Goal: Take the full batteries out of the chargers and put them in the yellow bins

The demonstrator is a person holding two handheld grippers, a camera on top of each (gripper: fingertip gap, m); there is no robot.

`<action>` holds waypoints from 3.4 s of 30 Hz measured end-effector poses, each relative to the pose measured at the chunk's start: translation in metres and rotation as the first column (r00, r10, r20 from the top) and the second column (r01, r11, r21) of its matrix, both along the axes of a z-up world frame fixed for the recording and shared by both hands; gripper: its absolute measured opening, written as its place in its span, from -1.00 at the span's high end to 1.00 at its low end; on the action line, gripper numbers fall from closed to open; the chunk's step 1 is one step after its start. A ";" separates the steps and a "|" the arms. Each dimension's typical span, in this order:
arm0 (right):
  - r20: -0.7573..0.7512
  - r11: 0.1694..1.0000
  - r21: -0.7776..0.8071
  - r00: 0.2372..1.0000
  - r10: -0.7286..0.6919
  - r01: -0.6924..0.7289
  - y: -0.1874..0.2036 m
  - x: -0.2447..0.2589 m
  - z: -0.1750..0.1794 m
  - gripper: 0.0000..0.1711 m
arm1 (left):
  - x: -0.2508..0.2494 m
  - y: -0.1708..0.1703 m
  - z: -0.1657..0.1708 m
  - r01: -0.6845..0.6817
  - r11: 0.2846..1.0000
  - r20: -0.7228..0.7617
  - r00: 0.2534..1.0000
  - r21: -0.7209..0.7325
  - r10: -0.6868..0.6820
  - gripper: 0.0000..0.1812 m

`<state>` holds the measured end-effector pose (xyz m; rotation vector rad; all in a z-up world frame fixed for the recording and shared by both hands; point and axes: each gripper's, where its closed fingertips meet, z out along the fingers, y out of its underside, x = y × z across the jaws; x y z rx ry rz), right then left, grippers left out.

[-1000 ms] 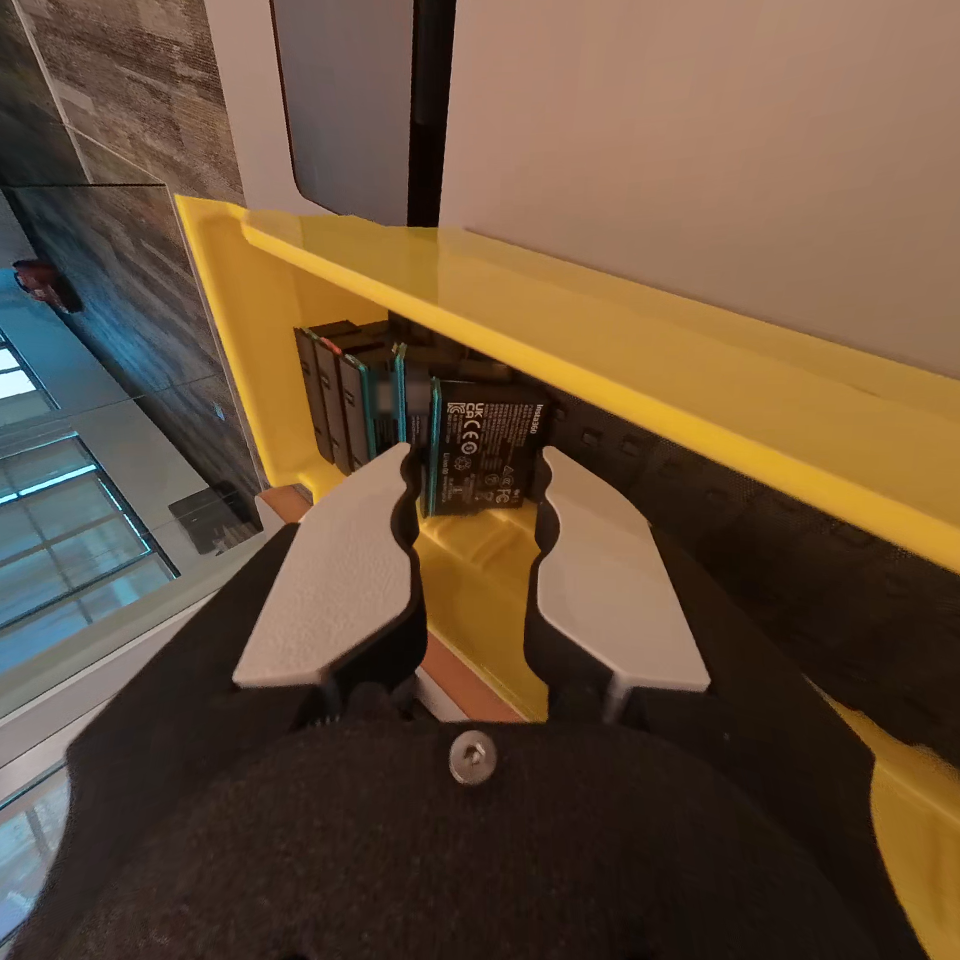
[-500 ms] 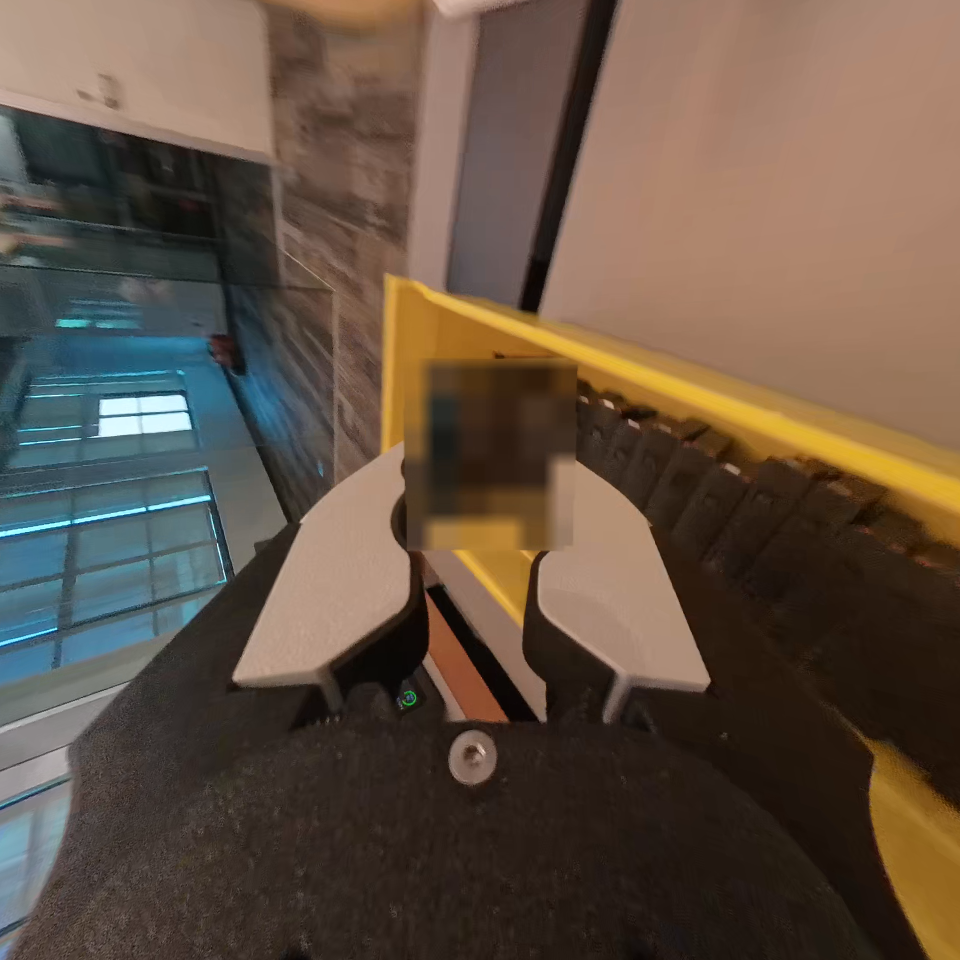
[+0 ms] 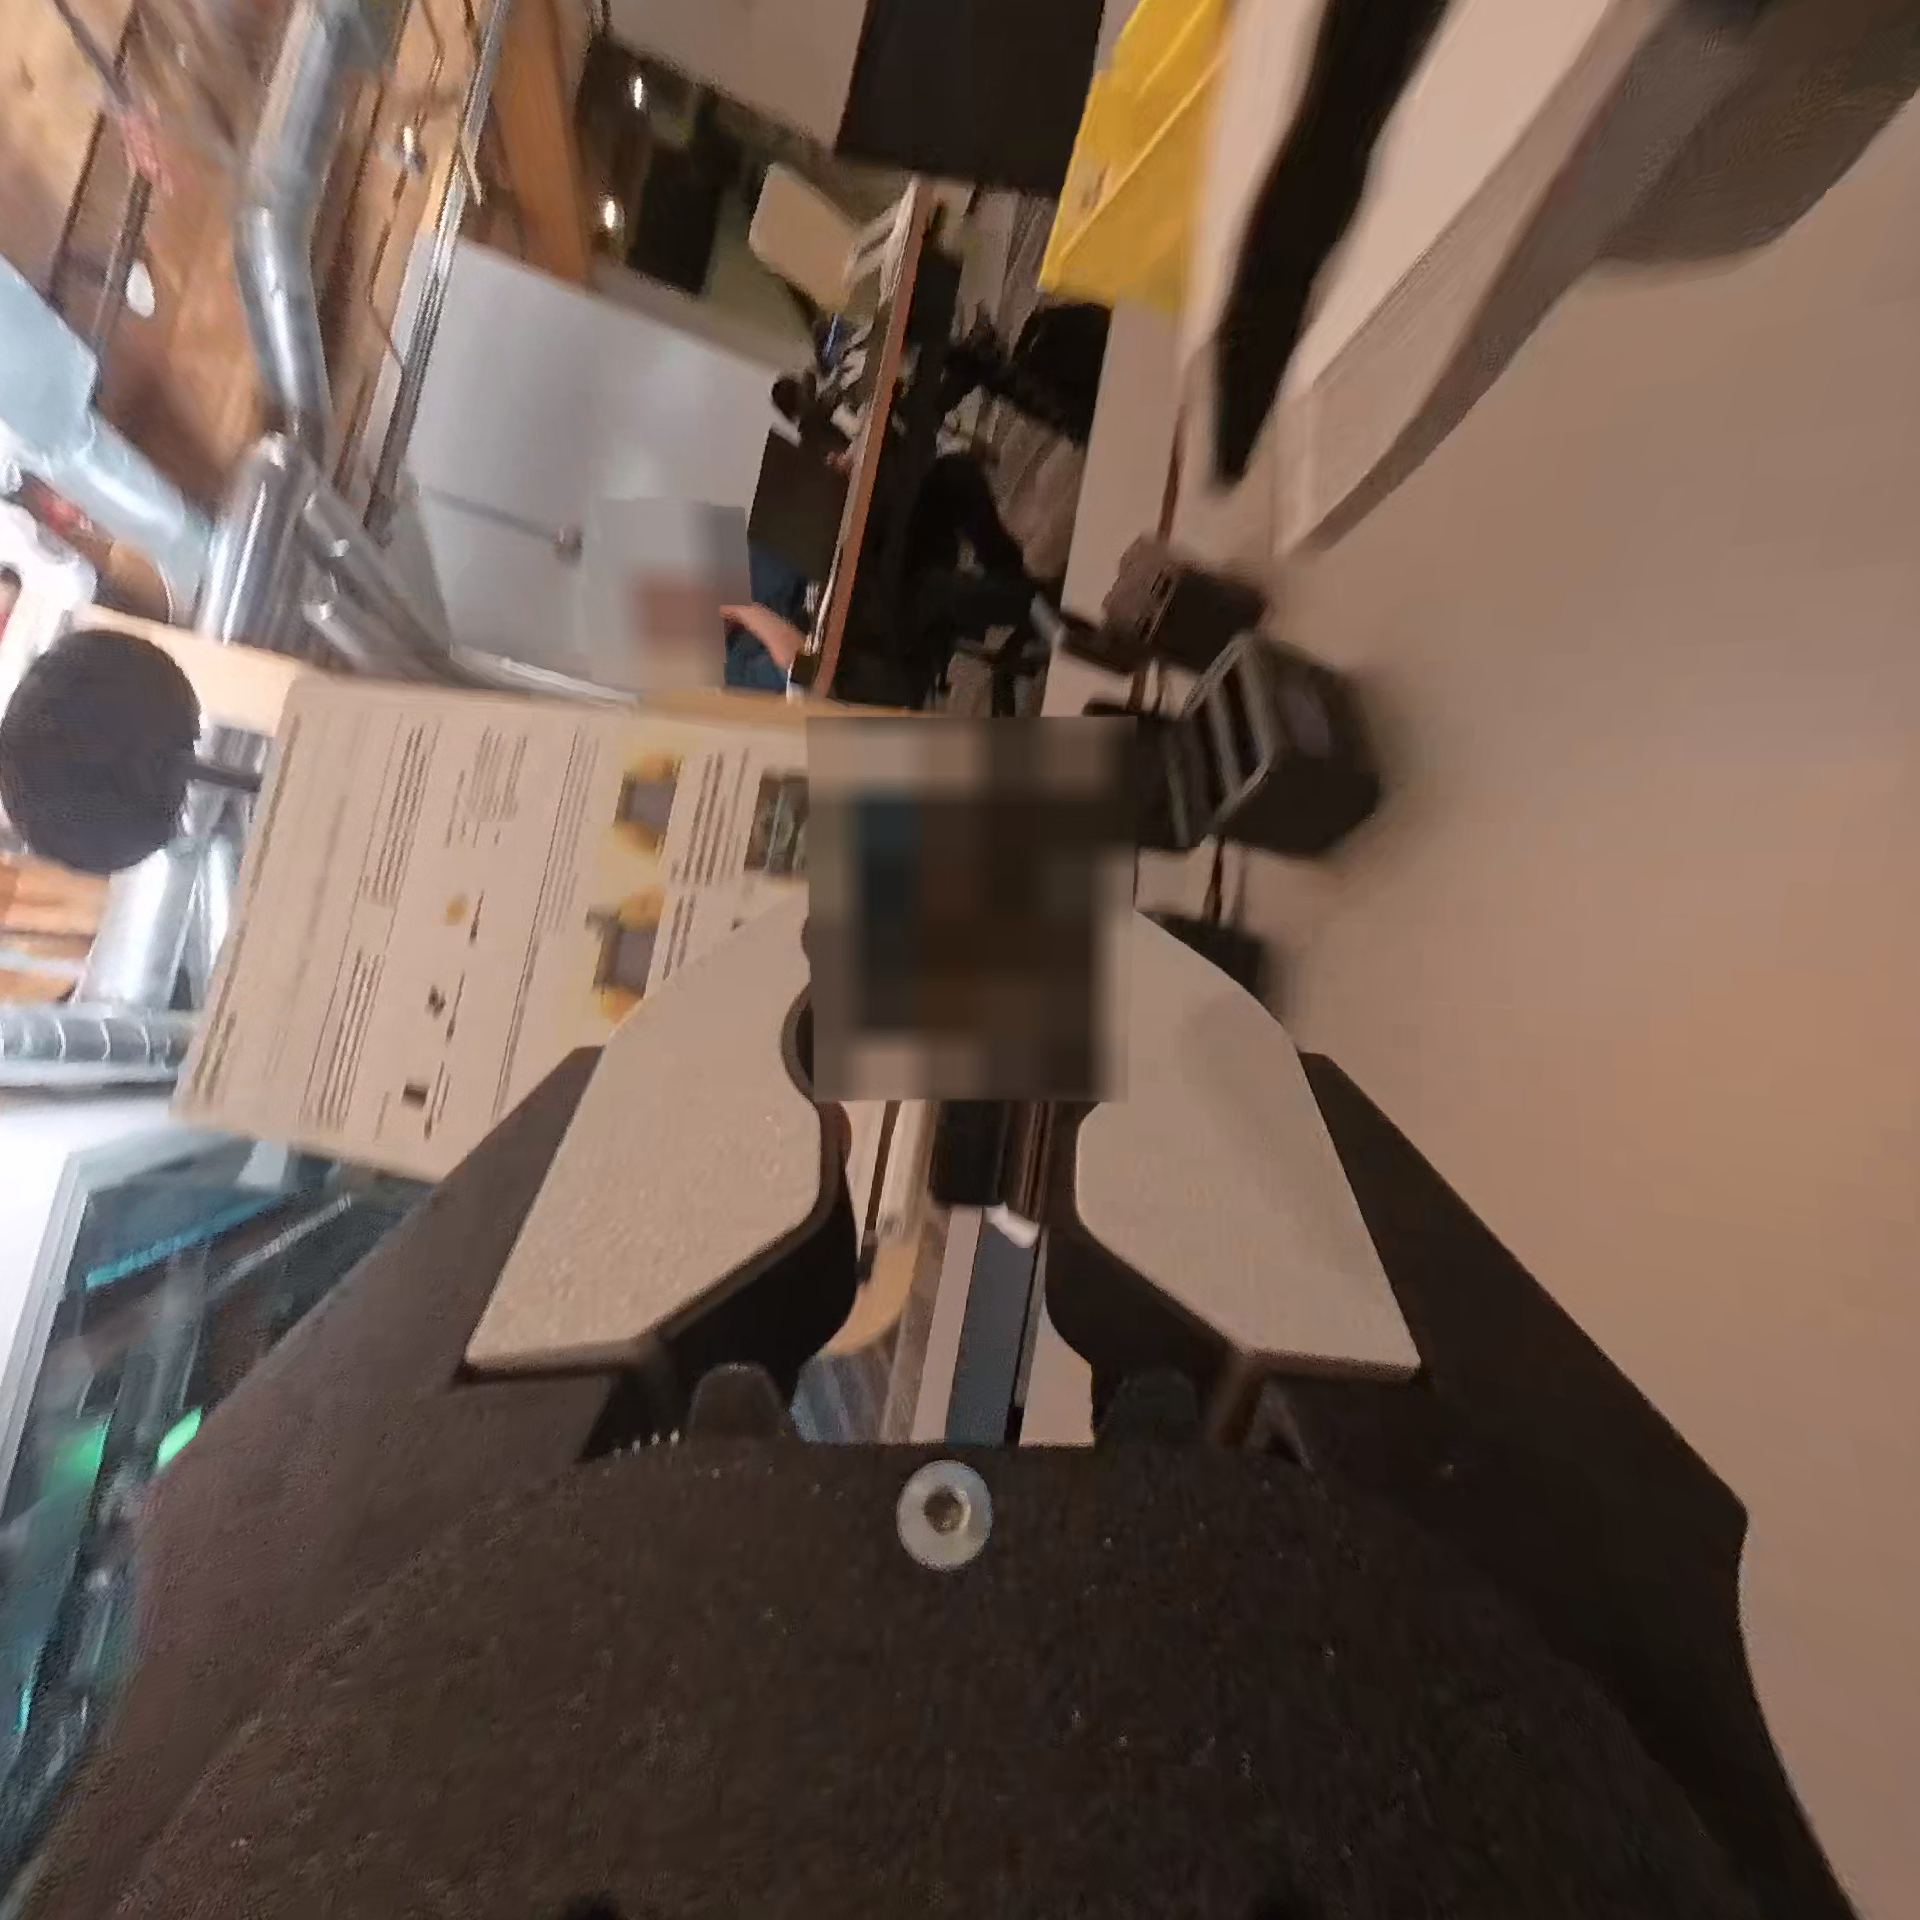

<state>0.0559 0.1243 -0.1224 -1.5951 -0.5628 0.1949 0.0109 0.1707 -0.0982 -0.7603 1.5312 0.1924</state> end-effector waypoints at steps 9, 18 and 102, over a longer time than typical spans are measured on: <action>-0.036 0.999 -0.017 0.998 0.045 -0.045 -0.009 0.006 0.002 0.73 | 0.055 -0.035 -0.006 0.110 0.984 -0.034 0.994 0.141 -0.107 0.86; -0.155 0.983 -0.181 0.988 0.001 -0.029 0.004 0.031 -0.032 0.97 | 0.055 -0.026 -0.058 0.116 0.993 -0.076 0.990 -0.023 -0.117 1.00; 0.301 0.733 -0.659 0.834 0.462 -0.168 -0.054 -0.015 -0.150 -0.07 | 0.028 -0.047 -0.126 0.111 0.208 -0.025 0.829 -0.972 -0.558 0.78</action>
